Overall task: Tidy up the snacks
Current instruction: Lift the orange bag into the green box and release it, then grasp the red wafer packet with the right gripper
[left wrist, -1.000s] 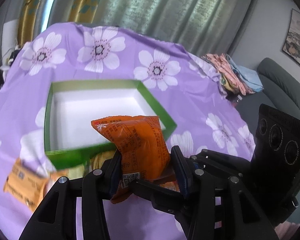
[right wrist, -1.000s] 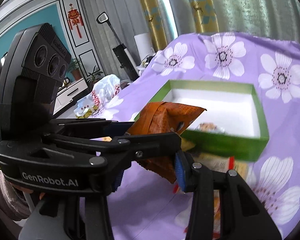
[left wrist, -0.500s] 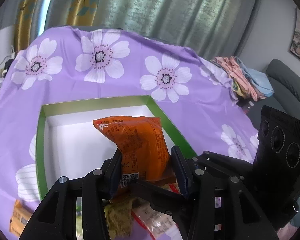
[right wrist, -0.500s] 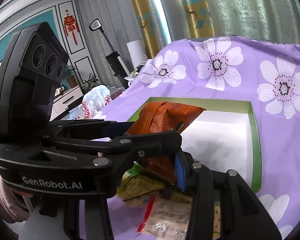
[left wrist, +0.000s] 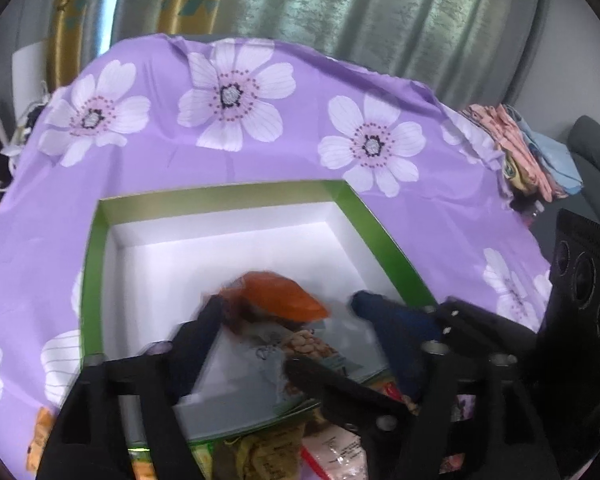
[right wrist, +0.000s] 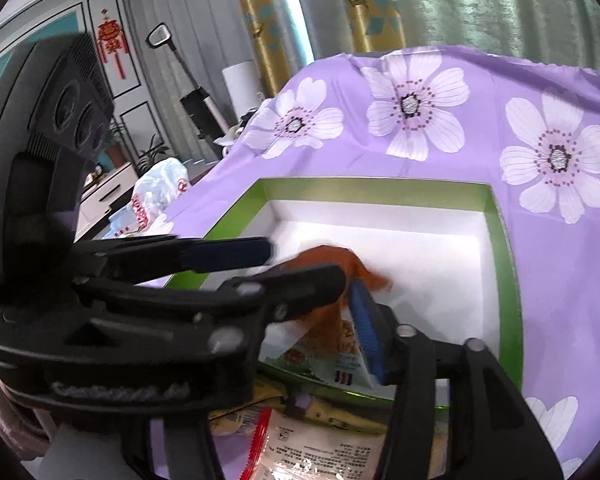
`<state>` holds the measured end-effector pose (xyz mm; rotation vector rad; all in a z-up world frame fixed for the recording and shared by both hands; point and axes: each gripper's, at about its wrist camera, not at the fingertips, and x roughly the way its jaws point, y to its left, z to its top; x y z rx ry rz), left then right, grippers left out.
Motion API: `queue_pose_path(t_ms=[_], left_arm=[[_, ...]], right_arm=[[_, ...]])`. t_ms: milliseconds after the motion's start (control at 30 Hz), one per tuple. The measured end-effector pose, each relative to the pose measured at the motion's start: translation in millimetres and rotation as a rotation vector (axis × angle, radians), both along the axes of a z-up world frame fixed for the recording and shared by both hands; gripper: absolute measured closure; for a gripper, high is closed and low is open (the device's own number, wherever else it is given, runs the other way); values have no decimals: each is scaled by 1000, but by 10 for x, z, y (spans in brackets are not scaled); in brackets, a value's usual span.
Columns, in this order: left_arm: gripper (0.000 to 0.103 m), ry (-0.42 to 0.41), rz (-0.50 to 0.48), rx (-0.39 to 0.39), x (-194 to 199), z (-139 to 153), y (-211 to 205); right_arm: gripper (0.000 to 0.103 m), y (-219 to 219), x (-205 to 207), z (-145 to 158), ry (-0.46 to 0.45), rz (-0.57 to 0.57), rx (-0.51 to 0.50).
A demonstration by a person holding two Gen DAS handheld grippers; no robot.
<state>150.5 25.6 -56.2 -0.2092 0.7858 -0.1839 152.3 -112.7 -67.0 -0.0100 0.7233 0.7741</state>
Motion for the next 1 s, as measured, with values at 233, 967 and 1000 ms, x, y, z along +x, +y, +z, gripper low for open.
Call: queue_pose_path(t_ms=[233,967,1000], left_arm=[[10,-72,39,76,-272,182,13],[3,-192,27,142,-1120,617,-297],[3,-190,26,139,-1144,615,-303]], right_arm=[[26,-202,-165,109,-31,-65,-7],[16,-614,-1133,491,-116,-101,-15],[16,-632,-1165,489,-112,-106,-17]])
